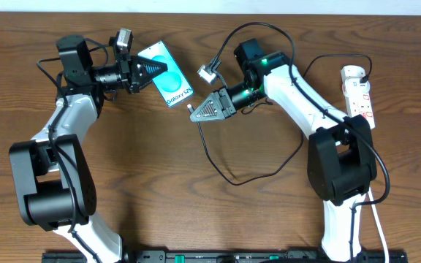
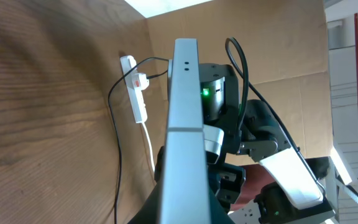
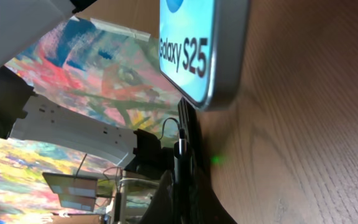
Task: Plug charger to phone and switch on socket
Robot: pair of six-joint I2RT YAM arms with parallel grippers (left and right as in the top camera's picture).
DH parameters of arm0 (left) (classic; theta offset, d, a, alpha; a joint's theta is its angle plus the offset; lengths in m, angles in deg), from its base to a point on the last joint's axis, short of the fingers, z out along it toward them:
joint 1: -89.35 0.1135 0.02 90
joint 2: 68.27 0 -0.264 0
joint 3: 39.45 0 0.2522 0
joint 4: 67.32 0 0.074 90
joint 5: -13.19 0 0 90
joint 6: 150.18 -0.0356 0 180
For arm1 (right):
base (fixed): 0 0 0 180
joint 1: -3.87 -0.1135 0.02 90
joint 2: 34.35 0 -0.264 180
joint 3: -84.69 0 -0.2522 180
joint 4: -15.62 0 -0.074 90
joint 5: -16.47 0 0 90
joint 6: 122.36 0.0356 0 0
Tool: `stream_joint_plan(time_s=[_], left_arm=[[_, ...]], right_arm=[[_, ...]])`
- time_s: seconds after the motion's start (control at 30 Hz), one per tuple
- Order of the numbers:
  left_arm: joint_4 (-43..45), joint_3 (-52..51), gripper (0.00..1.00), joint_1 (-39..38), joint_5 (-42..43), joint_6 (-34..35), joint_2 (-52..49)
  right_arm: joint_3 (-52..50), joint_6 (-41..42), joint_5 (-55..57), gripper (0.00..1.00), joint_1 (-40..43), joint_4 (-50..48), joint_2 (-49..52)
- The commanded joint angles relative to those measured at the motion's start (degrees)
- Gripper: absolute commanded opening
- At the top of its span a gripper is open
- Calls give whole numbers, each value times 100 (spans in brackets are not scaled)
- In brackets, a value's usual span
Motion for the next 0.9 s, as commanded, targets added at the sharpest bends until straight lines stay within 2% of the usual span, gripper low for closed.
stream_joint_plan(time_s=[0.0, 0.33, 0.87], left_arm=[[9, 50, 7, -13, 146, -9, 61], [13, 50, 7, -184, 144, -15, 61], [13, 50, 7, -181, 142, -13, 61]], right_arm=[[2, 26, -85, 1, 31, -20, 44], [2, 503, -103, 1, 31, -448, 44], [2, 520, -103, 1, -2, -468, 44]])
